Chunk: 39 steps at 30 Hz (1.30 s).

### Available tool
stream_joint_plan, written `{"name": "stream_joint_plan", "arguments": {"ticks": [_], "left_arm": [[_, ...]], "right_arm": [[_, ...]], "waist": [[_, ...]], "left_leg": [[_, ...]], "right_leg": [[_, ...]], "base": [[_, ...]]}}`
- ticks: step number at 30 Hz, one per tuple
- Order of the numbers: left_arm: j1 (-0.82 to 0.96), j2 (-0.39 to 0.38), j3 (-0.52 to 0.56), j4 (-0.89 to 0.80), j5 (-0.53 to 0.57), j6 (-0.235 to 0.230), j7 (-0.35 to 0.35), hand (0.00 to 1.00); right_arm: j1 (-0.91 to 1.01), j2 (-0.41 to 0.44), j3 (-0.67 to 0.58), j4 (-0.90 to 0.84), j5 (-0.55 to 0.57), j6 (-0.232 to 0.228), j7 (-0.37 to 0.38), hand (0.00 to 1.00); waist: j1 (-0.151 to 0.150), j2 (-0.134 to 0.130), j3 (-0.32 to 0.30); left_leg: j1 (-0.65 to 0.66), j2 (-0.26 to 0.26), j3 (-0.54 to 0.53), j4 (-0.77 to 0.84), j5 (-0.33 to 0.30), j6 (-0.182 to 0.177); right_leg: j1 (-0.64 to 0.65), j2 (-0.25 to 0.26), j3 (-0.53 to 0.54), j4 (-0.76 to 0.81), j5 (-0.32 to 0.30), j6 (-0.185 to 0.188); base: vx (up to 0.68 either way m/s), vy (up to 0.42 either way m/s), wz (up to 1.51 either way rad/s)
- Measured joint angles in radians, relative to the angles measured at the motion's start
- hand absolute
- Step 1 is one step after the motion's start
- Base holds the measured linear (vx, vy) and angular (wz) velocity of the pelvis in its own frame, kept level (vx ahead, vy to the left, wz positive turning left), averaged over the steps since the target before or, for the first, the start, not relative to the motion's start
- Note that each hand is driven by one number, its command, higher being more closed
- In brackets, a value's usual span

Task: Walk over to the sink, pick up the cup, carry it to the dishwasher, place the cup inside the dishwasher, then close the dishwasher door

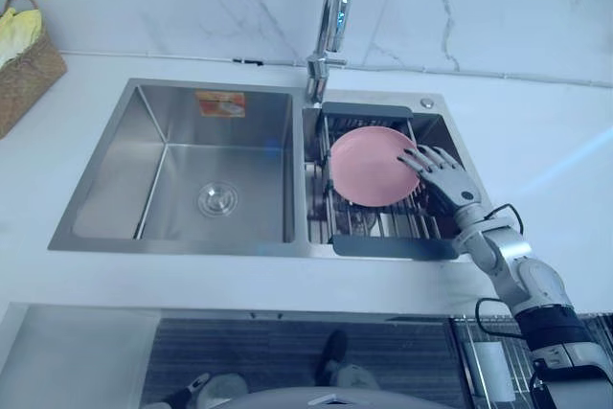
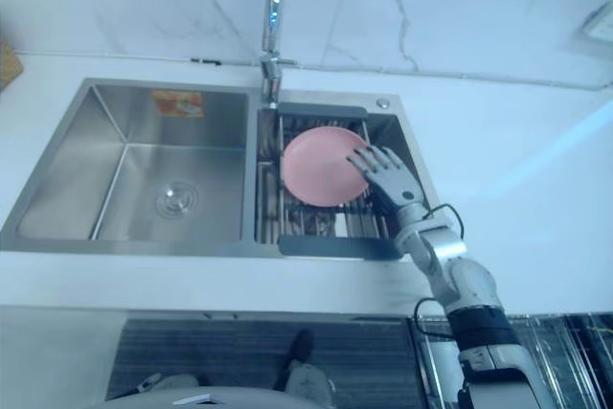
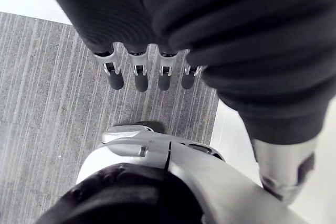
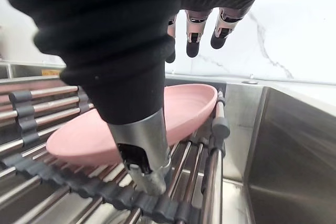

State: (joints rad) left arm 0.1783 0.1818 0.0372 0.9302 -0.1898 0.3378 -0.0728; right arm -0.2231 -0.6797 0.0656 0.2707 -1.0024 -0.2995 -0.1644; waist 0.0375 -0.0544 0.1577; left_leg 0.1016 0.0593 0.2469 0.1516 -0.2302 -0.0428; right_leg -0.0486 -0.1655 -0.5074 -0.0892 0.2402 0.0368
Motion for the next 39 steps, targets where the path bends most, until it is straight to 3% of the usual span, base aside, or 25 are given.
{"name": "stream_joint_plan", "arguments": {"ticks": [5,13,23,39], "left_arm": [[-0.001,0.005,0.0,0.002,0.0,0.0,-0.005,0.0],[-0.003,0.006,0.0,0.006,0.004,-0.003,-0.007,0.0],[-0.009,0.011,0.006,0.044,0.018,-0.03,-0.021,0.0],[-0.011,0.006,0.039,0.052,0.041,-0.035,-0.027,0.0]], "right_arm": [[-0.023,0.002,0.075,0.066,-0.029,-0.005,-0.06,0.0],[-0.077,0.001,0.089,0.14,-0.066,-0.001,-0.08,0.0],[-0.106,0.002,0.159,0.219,-0.104,0.026,-0.149,0.0],[-0.137,0.005,0.168,0.288,-0.104,0.063,-0.149,0.0]], "waist": [[0.01,0.0,0.0],[0.014,-0.004,-0.002],[0.024,-0.027,-0.014],[0.04,-0.028,-0.014]], "left_leg": [[-0.001,-0.001,-0.002,-0.002,0.003,-0.002],[0.005,-0.002,-0.005,-0.017,0.012,-0.004],[0.007,-0.002,-0.026,-0.016,0.014,-0.003],[0.008,-0.002,-0.047,-0.015,0.017,-0.004]], "right_leg": [[0.0,-0.002,0.0,0.0,0.0,0.0],[0.001,-0.001,-0.001,0.0,0.0,0.0],[0.015,-0.003,-0.002,0.0,-0.002,0.003],[0.029,-0.003,-0.003,0.006,-0.006,0.005]], "base": [[-0.02,-0.004,0.01],[0.0,0.0,0.0],[0.0,0.0,0.06],[0.0,-0.001,0.03]]}}
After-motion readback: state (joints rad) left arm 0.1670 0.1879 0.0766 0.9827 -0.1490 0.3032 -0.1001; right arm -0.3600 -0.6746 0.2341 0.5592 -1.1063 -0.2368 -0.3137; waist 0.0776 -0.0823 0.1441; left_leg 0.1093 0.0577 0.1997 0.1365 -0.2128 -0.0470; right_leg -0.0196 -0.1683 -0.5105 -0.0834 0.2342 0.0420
